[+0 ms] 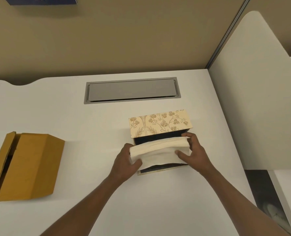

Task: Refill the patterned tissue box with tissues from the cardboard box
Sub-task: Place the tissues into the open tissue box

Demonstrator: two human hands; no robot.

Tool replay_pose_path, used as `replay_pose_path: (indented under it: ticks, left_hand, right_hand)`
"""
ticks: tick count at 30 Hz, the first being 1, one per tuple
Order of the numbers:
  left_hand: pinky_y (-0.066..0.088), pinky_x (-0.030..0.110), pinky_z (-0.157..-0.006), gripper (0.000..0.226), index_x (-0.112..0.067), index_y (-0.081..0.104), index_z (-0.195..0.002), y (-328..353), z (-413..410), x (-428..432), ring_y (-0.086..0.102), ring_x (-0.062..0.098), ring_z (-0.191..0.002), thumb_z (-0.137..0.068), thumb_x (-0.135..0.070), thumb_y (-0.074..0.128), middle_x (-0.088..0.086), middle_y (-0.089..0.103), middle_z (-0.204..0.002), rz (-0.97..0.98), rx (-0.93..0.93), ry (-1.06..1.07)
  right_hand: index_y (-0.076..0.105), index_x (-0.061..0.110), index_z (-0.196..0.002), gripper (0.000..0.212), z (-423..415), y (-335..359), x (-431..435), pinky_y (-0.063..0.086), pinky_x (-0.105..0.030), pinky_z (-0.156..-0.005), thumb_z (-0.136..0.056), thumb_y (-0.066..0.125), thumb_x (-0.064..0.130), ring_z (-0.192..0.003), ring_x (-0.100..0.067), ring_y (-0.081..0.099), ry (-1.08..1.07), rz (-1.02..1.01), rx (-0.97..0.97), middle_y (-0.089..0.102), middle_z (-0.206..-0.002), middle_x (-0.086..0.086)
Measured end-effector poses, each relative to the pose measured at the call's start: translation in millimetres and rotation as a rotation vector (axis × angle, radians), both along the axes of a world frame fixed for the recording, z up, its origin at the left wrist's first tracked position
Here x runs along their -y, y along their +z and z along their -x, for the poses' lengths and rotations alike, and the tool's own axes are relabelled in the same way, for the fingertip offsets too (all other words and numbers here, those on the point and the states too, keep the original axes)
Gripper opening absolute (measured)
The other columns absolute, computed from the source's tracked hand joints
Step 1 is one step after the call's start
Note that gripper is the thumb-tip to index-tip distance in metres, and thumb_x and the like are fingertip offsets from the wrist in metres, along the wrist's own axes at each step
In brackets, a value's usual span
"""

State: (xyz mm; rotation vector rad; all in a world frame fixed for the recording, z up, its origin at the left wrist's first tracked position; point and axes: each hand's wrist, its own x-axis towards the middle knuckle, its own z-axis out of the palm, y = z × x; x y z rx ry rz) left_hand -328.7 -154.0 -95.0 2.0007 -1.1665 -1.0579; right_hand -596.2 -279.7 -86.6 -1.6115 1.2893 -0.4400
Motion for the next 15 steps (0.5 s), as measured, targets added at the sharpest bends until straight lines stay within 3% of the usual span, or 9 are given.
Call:
replay_pose_path:
  ticks: [3, 6, 15]
  left_hand:
    - [0.056, 0.034, -0.08, 0.033, -0.027, 0.051, -0.113, 2, 4, 9, 0.064, 0.015, -0.097, -0.085, -0.031, 0.069, -0.004, 0.066, -0.107, -0.13, -0.256, 0.153]
    - [0.056, 0.043, -0.092, 0.031, -0.024, 0.051, -0.116, 0, 10, 18, 0.061, 0.018, -0.104, -0.091, -0.031, 0.066, 0.001, 0.062, -0.114, -0.235, -0.41, 0.29]
    - [0.059, 0.045, -0.088, 0.032, -0.016, 0.053, -0.114, -9, 20, 27, 0.064, 0.022, -0.1, -0.09, -0.033, 0.065, 0.005, 0.063, -0.11, -0.36, -0.428, 0.366]
  right_hand:
    - [0.041, 0.037, -0.135, 0.063, -1, 2, 5, 0.051, -0.019, -0.083, -0.085, 0.079, 0.027, -0.108, -0.003, 0.06, -0.127, -0.161, 0.077, 0.061, -0.12, 0.01]
    - [0.041, 0.035, -0.136, 0.06, -7, 2, 9, 0.052, -0.025, -0.075, -0.088, 0.076, 0.033, -0.108, -0.012, 0.06, -0.234, -0.268, 0.081, 0.062, -0.12, 0.003]
    - [0.041, 0.034, -0.136, 0.055, -5, -9, 8, 0.052, -0.026, -0.066, -0.09, 0.073, 0.034, -0.103, -0.007, 0.058, -0.247, -0.34, 0.015, 0.057, -0.128, 0.004]
